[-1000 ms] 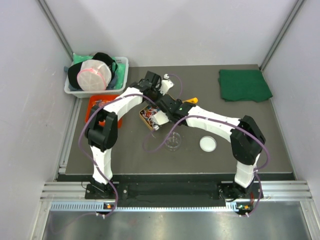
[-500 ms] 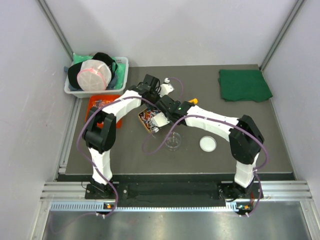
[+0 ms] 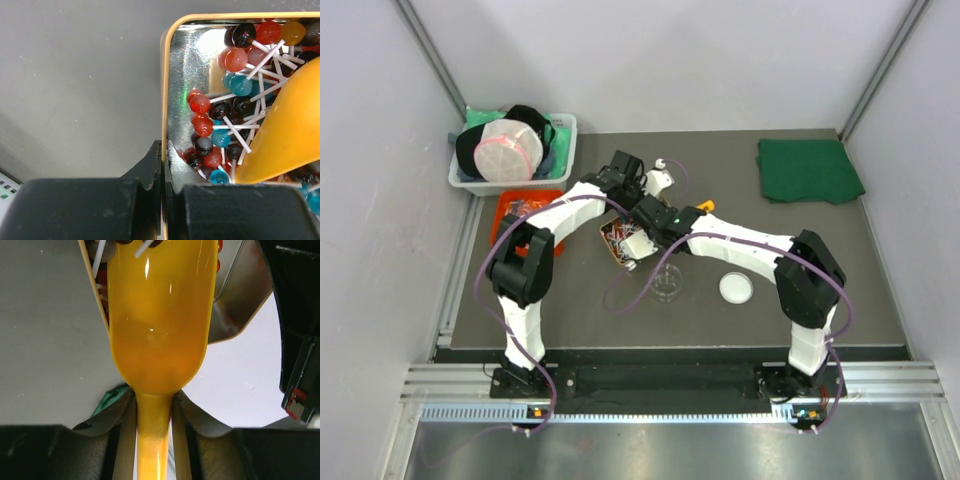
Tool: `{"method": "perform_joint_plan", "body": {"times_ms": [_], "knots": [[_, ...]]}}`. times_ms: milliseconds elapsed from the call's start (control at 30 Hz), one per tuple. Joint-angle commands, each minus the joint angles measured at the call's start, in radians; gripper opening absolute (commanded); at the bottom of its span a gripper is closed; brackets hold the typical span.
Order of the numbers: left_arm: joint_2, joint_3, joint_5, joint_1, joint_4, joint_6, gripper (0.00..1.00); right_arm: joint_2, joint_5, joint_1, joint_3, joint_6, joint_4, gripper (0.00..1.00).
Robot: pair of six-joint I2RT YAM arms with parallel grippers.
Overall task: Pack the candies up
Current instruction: Scoop the fake candies from the storage box.
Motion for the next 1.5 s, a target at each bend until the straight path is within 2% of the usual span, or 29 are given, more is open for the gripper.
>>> {"method": "perform_joint_plan", "body": {"times_ms": [0,500,1033,1467], "knots": [[-0.112,0.019,0.063,-0.021,0.076,0.019,0.00,0.037,-0.041,0.011,0.041,0.025,-0.014,0.00],[-0.072,0.039,-0.060,-0.023,0.044,-0.072,0.00,0.077,-0.028,0.061,0.007,0.139,0.091,0.00],[-0.066,0.037,-0.075,-0.021,0.032,-0.109,0.00,0.089,-0.155,0.076,0.058,0.220,0.057,0.00],[-0.054,0.025,-0.106,-0.023,0.018,-0.124,0.00,0.060,-0.187,0.065,0.076,0.484,-0.018,0.00]]}}
